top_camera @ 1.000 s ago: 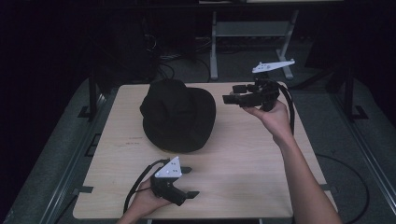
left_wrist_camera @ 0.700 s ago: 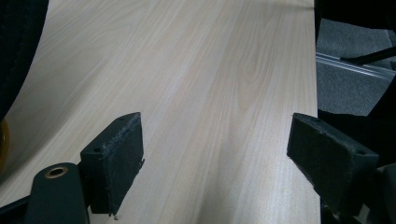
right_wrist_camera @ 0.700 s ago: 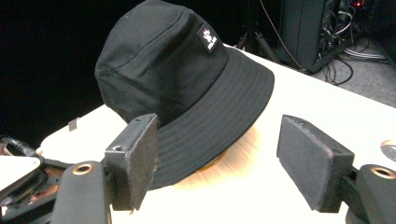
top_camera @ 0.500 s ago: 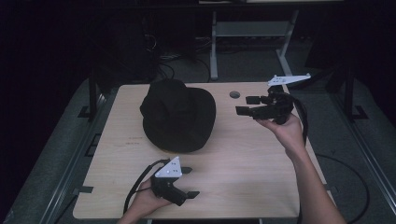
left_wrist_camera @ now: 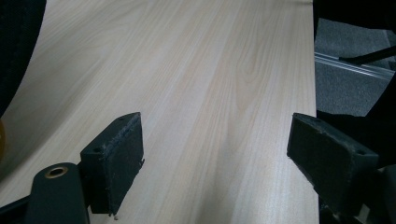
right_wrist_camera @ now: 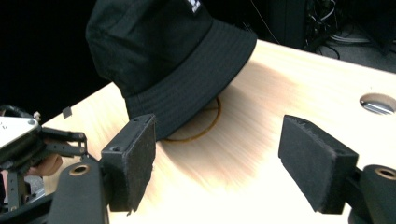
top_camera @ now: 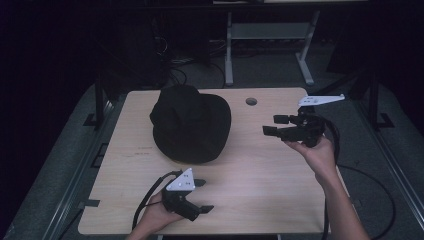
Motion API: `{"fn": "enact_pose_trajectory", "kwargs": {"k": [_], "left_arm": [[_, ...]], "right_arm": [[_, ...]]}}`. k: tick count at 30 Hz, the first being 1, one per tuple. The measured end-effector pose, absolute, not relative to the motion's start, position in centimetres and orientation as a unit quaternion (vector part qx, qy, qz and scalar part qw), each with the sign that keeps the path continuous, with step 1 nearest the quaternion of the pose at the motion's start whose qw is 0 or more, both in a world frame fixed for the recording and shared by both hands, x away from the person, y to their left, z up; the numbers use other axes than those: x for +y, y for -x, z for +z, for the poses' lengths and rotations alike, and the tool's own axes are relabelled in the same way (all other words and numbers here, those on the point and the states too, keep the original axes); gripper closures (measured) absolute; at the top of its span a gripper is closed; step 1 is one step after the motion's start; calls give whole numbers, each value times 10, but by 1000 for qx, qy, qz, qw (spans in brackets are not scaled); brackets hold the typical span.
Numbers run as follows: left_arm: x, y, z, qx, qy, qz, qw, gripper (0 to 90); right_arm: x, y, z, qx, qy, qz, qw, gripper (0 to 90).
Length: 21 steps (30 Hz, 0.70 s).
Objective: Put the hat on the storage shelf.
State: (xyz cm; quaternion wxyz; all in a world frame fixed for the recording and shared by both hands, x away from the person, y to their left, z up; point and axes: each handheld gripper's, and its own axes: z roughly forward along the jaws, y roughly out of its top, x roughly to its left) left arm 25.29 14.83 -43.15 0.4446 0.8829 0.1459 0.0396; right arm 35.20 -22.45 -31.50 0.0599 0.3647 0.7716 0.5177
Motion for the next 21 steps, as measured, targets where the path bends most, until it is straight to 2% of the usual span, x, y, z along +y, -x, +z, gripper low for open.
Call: {"fn": "enact_pose_trajectory", "kwargs": {"k": [21], "left_arm": [[149, -253, -430, 147, -881, 43, 448, 180]], "right_arm": [[-250, -308, -355, 761, -394, 513, 50, 245]]}}
